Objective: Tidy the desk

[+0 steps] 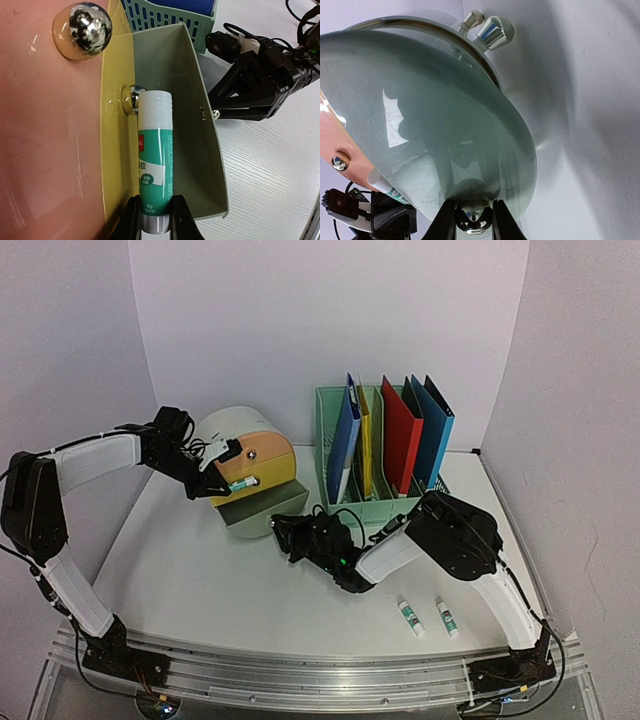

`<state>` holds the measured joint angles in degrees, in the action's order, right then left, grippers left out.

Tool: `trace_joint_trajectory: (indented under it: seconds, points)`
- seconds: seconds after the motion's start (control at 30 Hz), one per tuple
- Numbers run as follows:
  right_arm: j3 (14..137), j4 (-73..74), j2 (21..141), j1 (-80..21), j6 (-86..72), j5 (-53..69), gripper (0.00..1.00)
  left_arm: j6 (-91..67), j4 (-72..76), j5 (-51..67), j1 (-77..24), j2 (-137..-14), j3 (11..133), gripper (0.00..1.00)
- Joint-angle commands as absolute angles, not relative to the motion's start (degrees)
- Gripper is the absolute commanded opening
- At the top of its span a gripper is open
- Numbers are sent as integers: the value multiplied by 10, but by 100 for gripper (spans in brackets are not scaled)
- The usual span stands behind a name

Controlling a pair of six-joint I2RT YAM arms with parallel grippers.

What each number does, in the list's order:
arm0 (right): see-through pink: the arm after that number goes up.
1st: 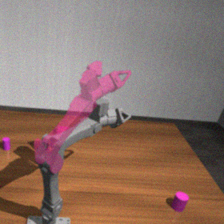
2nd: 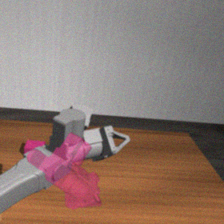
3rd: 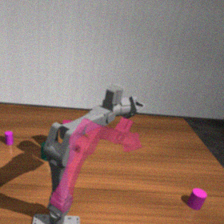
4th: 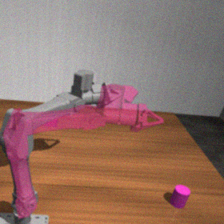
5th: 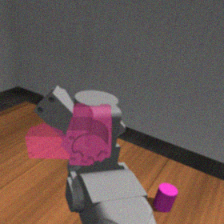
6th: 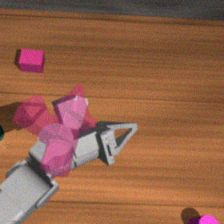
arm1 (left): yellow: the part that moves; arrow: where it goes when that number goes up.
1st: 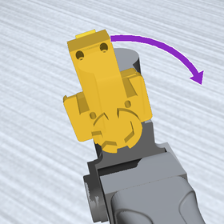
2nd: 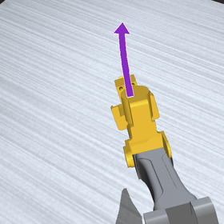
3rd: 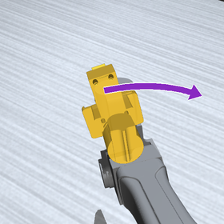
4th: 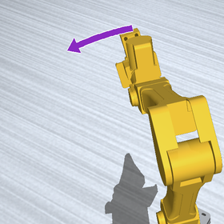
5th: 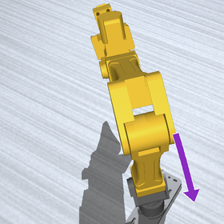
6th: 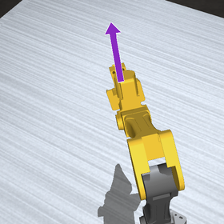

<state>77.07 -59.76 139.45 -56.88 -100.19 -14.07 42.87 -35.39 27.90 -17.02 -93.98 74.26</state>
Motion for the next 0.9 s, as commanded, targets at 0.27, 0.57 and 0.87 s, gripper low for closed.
trace_joint_trajectory:
  seconds: [0.27, 0.57, 0.87]
  points:
    - [817, -521, 1432, -597, -1045, -67, 23, 417, -300, 285, -193, -947, 743, 0]
    - [791, -511, 1409, -597, -1041, -71, 53, 379, -299, 245, -230, -953, 741, 0]
    - [776, -506, 1361, -597, -990, -51, 63, 372, -299, 201, -257, -959, 709, 0]
